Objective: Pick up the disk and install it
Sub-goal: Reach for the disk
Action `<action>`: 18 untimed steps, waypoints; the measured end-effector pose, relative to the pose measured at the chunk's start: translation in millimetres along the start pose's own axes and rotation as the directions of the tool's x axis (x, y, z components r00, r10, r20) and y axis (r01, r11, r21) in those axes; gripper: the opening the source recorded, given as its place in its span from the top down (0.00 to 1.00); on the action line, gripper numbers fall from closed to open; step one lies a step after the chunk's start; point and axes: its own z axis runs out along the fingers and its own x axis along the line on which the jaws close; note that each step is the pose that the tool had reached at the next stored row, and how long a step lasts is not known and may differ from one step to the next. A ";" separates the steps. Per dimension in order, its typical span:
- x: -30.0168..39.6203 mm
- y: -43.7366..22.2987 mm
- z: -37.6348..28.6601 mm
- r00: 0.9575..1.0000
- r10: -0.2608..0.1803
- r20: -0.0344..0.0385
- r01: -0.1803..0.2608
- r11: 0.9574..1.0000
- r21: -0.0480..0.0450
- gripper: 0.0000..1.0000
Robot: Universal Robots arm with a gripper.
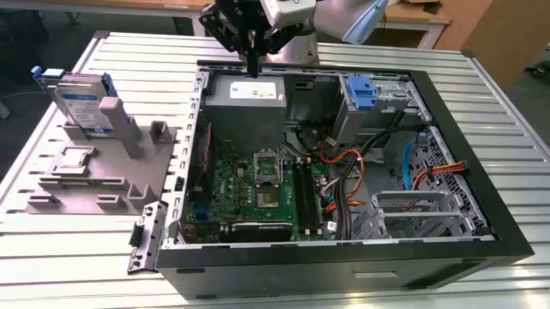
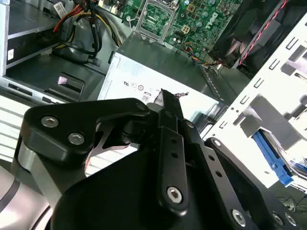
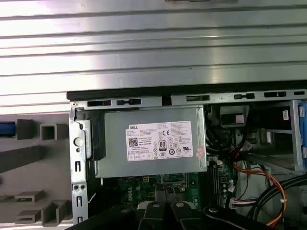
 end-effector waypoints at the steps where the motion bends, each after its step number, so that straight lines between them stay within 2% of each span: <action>1: 0.0 0.0 0.0 1.000 0.000 0.000 0.000 1.000 0.000 0.90; 9: 0.5 0.0 -0.1 1.000 0.000 0.000 0.000 1.000 0.000 0.90; 14: 5.4 -0.4 -0.2 1.000 0.000 0.000 0.000 1.000 0.000 0.90; 18: 6.6 -0.5 -0.2 1.000 0.000 0.000 0.000 1.000 0.000 0.90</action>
